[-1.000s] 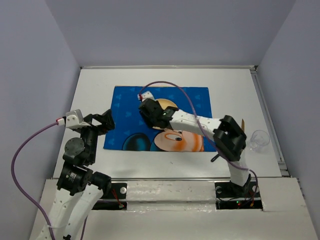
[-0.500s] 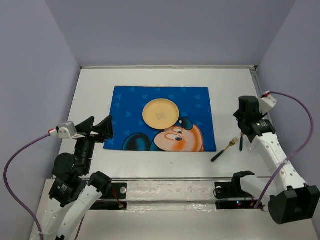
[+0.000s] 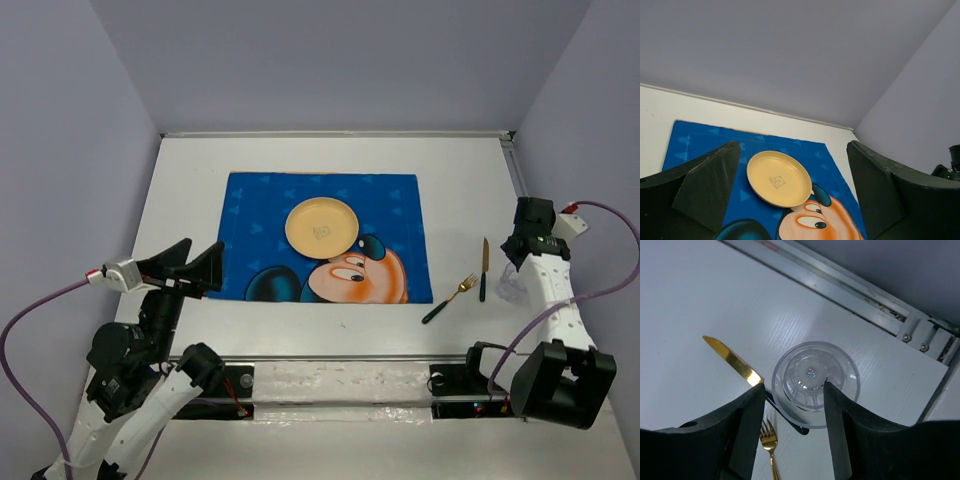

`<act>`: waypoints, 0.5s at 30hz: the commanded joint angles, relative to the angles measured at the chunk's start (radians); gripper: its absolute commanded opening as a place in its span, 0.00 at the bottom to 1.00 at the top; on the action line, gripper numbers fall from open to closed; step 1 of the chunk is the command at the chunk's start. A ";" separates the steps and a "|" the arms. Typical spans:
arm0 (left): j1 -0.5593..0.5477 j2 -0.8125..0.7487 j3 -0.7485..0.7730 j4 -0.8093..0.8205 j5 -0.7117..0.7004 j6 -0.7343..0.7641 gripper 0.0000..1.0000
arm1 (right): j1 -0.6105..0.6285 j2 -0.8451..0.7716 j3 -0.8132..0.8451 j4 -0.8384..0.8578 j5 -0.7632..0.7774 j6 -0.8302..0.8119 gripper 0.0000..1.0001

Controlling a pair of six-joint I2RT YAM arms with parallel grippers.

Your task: Set the dinner table for one person

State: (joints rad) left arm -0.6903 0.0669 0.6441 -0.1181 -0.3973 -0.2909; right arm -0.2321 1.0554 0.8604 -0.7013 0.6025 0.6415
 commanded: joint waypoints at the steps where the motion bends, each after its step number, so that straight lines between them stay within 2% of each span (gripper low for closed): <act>1: -0.017 -0.018 0.034 0.032 -0.028 0.004 0.99 | -0.006 0.092 -0.015 0.063 -0.121 -0.033 0.56; 5: -0.025 -0.019 0.035 0.031 -0.029 0.007 0.99 | -0.006 0.129 -0.072 0.140 -0.127 -0.029 0.55; 8: -0.028 -0.016 0.034 0.034 -0.022 0.009 0.99 | -0.006 0.164 -0.081 0.177 -0.158 -0.020 0.49; 11: -0.029 -0.013 0.034 0.034 -0.020 0.010 0.99 | -0.006 0.218 -0.072 0.189 -0.147 -0.005 0.29; 12: -0.029 -0.010 0.034 0.034 -0.021 0.012 0.99 | -0.006 0.218 -0.069 0.187 -0.117 0.001 0.13; 13: -0.029 -0.007 0.034 0.032 -0.023 0.012 0.99 | -0.006 0.209 -0.069 0.187 -0.100 0.000 0.04; 14: -0.029 -0.004 0.034 0.034 -0.020 0.013 0.99 | -0.006 0.195 -0.067 0.187 -0.084 -0.002 0.00; 15: -0.029 -0.003 0.034 0.034 -0.021 0.013 0.99 | -0.006 0.178 -0.063 0.186 -0.072 -0.015 0.00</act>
State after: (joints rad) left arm -0.7128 0.0624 0.6441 -0.1246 -0.4019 -0.2901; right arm -0.2348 1.2747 0.7845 -0.5678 0.4805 0.6262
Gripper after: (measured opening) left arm 0.989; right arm 0.057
